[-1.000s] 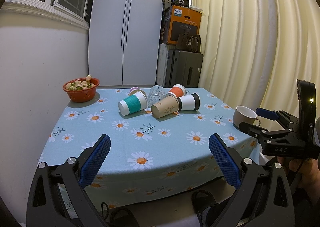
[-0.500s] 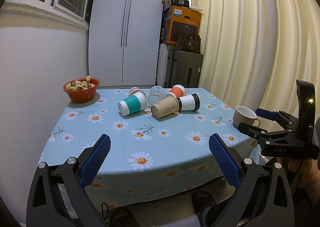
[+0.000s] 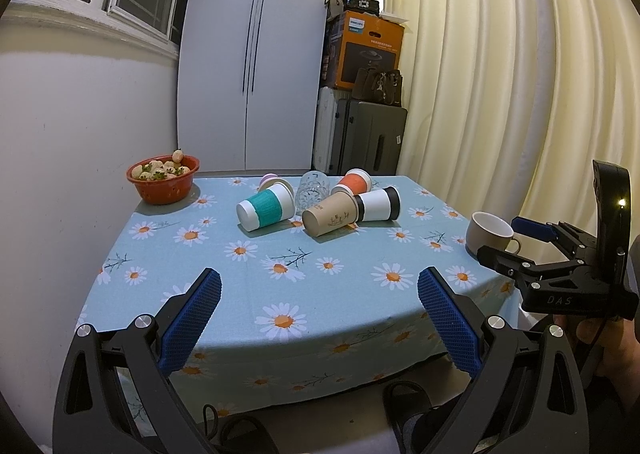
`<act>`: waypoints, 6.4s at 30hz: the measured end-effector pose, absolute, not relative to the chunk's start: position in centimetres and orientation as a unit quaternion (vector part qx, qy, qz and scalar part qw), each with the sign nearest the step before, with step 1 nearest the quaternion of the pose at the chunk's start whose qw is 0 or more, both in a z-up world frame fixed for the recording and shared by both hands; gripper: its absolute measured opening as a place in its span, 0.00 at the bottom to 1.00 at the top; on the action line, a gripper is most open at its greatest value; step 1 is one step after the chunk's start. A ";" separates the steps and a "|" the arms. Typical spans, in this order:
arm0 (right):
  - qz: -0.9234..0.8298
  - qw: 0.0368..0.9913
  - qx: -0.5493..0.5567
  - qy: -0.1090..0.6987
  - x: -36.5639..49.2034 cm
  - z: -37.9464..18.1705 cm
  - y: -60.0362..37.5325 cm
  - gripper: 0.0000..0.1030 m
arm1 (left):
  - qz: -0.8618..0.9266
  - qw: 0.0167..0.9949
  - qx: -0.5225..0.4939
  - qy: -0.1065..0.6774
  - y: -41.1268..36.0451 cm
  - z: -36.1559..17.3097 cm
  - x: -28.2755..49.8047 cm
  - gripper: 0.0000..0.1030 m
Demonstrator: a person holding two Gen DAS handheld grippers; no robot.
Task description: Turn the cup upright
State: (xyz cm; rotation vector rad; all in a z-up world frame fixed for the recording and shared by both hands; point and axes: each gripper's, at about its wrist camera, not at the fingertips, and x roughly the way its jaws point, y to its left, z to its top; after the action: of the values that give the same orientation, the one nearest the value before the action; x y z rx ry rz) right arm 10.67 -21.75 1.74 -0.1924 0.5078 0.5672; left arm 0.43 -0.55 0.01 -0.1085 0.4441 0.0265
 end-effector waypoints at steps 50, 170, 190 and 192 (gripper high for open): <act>0.355 0.805 0.080 0.468 30.6 -0.7 -17.9 0.93 | -0.086 0.836 0.178 0.512 7.3 -5.2 34.1 0.90; 0.386 0.687 0.133 0.600 30.2 -5.6 -18.0 0.93 | -0.026 0.787 -0.395 0.472 7.5 -6.2 16.2 0.80; 0.322 0.687 -0.003 0.651 30.5 -6.8 -10.1 0.71 | -0.042 0.855 -0.339 0.391 10.3 -5.7 11.2 0.80; 0.315 0.686 -0.009 0.656 30.6 -7.0 -9.8 0.69 | -0.046 0.855 -0.343 0.387 10.6 -5.6 11.0 0.80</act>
State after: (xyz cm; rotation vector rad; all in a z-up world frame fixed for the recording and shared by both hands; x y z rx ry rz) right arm 30.64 -9.77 -7.02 -0.0197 1.4692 0.7061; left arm 10.99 10.60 -5.63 -0.7220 0.8138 -0.0960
